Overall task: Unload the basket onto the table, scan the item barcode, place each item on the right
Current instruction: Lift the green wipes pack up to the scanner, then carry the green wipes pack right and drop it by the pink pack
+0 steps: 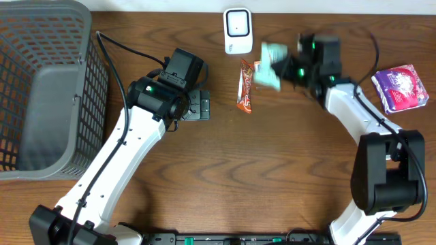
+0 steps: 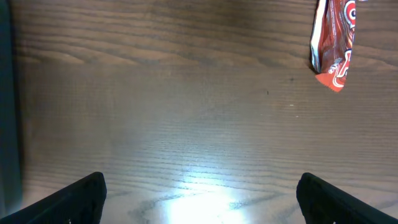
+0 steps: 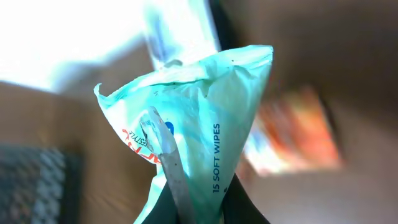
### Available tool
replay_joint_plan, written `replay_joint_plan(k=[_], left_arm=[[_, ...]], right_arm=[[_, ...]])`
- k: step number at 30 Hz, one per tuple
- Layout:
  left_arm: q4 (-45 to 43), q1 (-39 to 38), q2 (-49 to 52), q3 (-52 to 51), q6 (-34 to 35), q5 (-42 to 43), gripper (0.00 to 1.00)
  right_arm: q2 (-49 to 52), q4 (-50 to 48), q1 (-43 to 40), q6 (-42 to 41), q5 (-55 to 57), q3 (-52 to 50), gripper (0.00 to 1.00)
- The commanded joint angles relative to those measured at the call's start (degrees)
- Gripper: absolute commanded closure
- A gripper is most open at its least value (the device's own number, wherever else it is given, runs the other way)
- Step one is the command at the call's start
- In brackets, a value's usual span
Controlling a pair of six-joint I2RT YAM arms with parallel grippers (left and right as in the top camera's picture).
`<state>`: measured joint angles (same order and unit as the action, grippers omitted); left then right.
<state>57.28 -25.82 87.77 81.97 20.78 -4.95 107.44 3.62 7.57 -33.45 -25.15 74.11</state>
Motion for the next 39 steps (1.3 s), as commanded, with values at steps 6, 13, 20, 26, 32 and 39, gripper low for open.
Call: replay_joint_plan(k=[6,13,20,26,32,39], left_arm=[[0.35,0.02,0.00,-0.11,0.28,-1.09,0.02],[0.33,0.02,0.00,-0.11,0.28,-1.09,0.02],[0.35,0.02,0.00,-0.11,0.28,-1.09,0.02],[0.35,0.02,0.00,-0.11,0.28,-1.09,0.02],[0.33,0.02,0.00,-0.11,0.28,-1.09,0.02],[0.35,0.02,0.00,-0.11,0.28,-1.09,0.02]], right_arm=[[3.78,-12.68,7.91,-13.49,14.43,11.10,0.99],[20.00,-10.14,9.35,-15.19,14.51,28.44,0.99],[27.67,-2.78,8.41,-12.37,14.56,40.11,0.99],[25.75,7.41,5.33,-4.83,17.03,43.74,0.99],[19.23,27.89,-3.93,-0.26,29.05,45.79,0.99],[15.87,45.46,-19.54,6.99,33.00,45.79,0.99]])
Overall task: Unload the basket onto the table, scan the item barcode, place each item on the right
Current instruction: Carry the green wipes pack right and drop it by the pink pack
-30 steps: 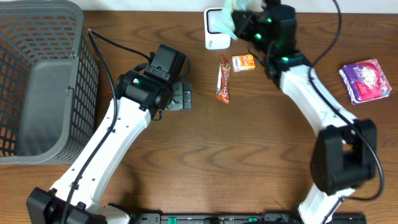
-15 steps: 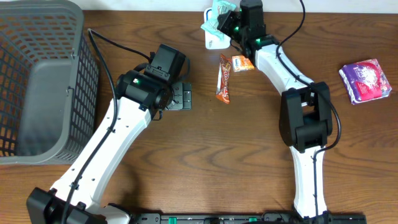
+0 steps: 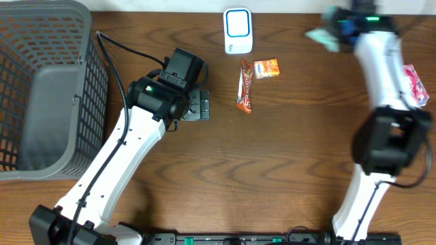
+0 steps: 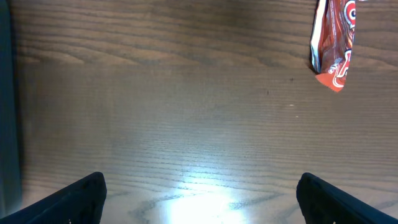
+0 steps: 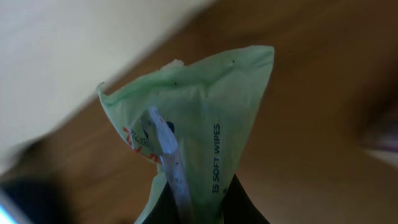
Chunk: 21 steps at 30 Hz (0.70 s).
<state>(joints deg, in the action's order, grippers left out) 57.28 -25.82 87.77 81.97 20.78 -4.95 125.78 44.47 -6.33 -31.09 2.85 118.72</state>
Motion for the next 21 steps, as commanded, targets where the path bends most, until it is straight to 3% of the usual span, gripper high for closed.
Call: replay_joint_plan(k=[1,3,5,6,8,9,15,21], left_arm=[[0.33,0.02,0.00,-0.11,0.28,-1.09,0.02],[0.35,0.02,0.00,-0.11,0.28,-1.09,0.02],[0.33,0.02,0.00,-0.11,0.28,-1.09,0.02],[0.33,0.02,0.00,-0.11,0.28,-1.09,0.02],[0.33,0.02,0.00,-0.11,0.28,-1.09,0.02],[0.33,0.02,0.00,-0.11,0.28,-1.09,0.02],[0.33,0.02,0.00,-0.11,0.28,-1.09,0.02],[0.33,0.02,0.00,-0.11,0.28,-1.09,0.02]], right_arm=[[-2.43,6.34,-7.48,4.63,5.60,1.16,0.99],[-2.03,8.22,-10.29,5.42,5.86,1.01,0.98],[-1.86,9.84,-12.50,5.95,5.88,0.74,0.85],[-1.86,10.36,-13.46,6.14,5.95,0.37,0.71],[-1.77,11.50,-15.08,6.10,6.32,0.09,0.21],[-1.75,11.93,-15.72,6.10,6.27,-0.02,0.05],[-1.36,15.39,-16.57,7.23,3.72,-0.09,0.01],[-1.36,16.28,-13.31,13.94,-10.88,-0.13,0.01]])
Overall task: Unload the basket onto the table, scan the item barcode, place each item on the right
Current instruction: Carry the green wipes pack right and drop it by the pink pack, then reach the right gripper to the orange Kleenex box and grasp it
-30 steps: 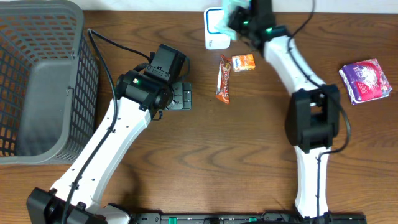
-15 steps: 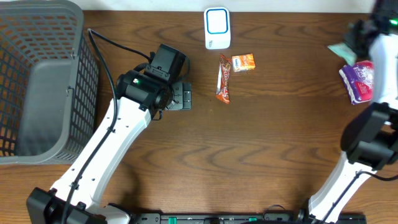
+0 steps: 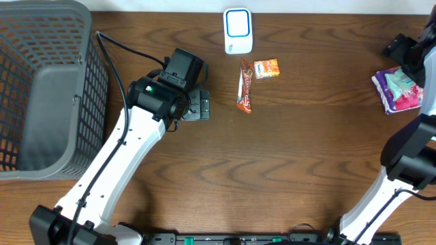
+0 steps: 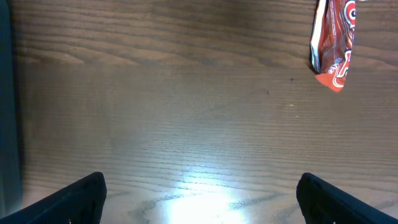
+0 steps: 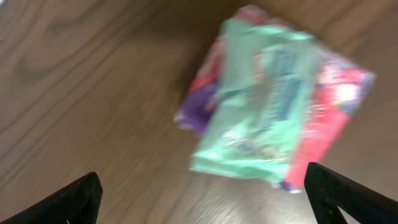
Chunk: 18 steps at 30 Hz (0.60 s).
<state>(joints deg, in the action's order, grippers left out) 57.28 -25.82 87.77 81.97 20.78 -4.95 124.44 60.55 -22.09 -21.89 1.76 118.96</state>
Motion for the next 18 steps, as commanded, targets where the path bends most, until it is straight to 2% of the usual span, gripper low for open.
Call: replay_joint_plan(k=[1,5,12,15,18], left_arm=[[0.33,0.02,0.00,-0.11,0.28,-1.09,0.02],[0.33,0.02,0.00,-0.11,0.26,-1.09,0.02],[0.33,0.02,0.00,-0.11,0.28,-1.09,0.02],[0.33,0.02,0.00,-0.11,0.28,-1.09,0.02],[0.33,0.02,0.00,-0.11,0.28,-1.09,0.02]], right_arm=[[-0.02,0.09,3.34,5.55,-13.16,-0.37,0.01],[0.09,-0.55,8.02,6.29,-20.83,-0.39,0.01],[2.99,-6.05,20.76,4.61,-19.89,-0.96,0.01],[5.81,-7.72,24.68,-7.19,-17.18,-0.96,0.01],[9.14,-10.51,27.67,-18.53,-17.16,-0.96,0.09]])
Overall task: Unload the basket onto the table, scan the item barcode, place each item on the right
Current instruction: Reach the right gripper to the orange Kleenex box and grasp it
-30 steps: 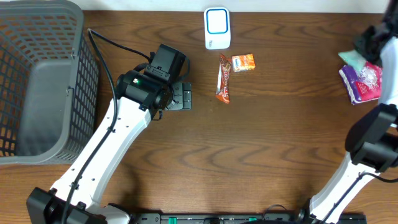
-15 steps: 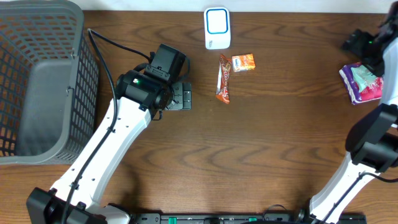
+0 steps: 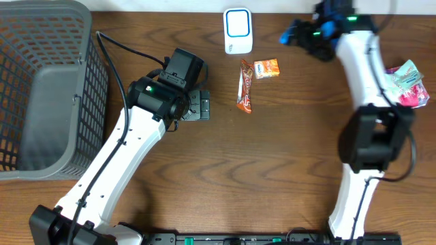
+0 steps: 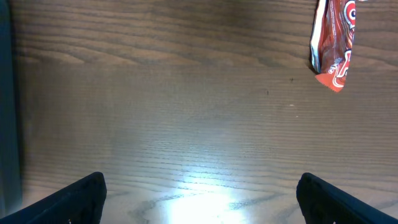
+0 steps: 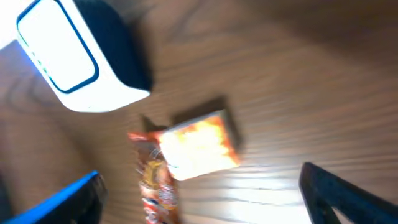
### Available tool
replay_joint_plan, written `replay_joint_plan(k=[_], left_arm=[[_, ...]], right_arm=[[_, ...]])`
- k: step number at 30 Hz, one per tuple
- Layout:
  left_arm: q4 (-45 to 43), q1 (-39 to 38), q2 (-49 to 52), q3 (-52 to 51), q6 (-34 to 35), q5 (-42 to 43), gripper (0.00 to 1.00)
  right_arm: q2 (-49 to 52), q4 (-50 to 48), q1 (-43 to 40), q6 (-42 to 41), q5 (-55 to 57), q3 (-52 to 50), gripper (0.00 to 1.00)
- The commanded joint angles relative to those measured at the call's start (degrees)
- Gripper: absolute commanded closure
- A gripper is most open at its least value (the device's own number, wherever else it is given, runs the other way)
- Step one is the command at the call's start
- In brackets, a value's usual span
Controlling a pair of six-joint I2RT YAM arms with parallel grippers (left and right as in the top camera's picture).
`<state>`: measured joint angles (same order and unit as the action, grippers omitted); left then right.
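The white barcode scanner (image 3: 238,30) with a blue outline stands at the table's back edge and also shows in the right wrist view (image 5: 62,53). A small orange packet (image 3: 266,68) lies right of it, beside a red candy bar (image 3: 246,86). My right gripper (image 3: 294,35) hovers open and empty just right of the scanner, with the orange packet (image 5: 198,146) below it. A green wipes pack (image 3: 407,71) rests on a purple pack (image 3: 411,95) at the far right. Left of the candy bar (image 4: 334,43), my left gripper (image 4: 199,199) is open over bare wood.
A large grey mesh basket (image 3: 41,88) fills the left end of the table. Black cables run from the left arm toward the basket's back corner. The right wrist view is blurred by motion.
My right gripper was open over the wipes pack at the far right edge. Now it is open near the scanner, above the orange packet. The left arm has not moved.
My right gripper first held the green wipes pack by the scanner, covering the orange packet. Then it held the pack at the back right. Then the pack lay on the purple pack with the gripper open above it. The gripper is now empty near the scanner.
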<state>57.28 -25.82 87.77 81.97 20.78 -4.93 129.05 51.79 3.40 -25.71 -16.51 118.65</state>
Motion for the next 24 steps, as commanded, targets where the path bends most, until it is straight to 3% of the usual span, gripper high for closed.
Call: replay_joint_plan(k=[1,4,6,9,14,19,24], left_arm=[[0.33,0.02,0.00,-0.11,0.28,-1.11,0.02],[0.35,0.02,0.00,-0.11,0.28,-1.11,0.02],[0.35,0.02,0.00,-0.11,0.26,-1.11,0.02],[0.33,0.02,0.00,-0.11,0.28,-1.11,0.02],[0.33,0.02,0.00,-0.11,0.28,-1.11,0.02],[0.33,0.02,0.00,-0.11,0.28,-1.11,0.02],[0.33,0.02,0.00,-0.11,0.26,-1.11,0.02]], right_arm=[[5.68,-3.39,3.10,-16.74,1.11,-0.66,0.12],[8.15,-8.61,5.05,-16.15,1.27,-0.66,0.20],[9.35,-10.88,5.73,-14.19,1.68,-0.66,0.34],[9.99,-10.71,6.03,-11.72,4.50,-0.66,0.45],[9.97,-4.55,6.10,-6.23,4.57,-0.63,0.42],[9.79,7.76,6.14,0.09,-3.02,-0.57,0.41],[7.52,18.21,6.40,5.86,-7.15,-0.57,0.28]])
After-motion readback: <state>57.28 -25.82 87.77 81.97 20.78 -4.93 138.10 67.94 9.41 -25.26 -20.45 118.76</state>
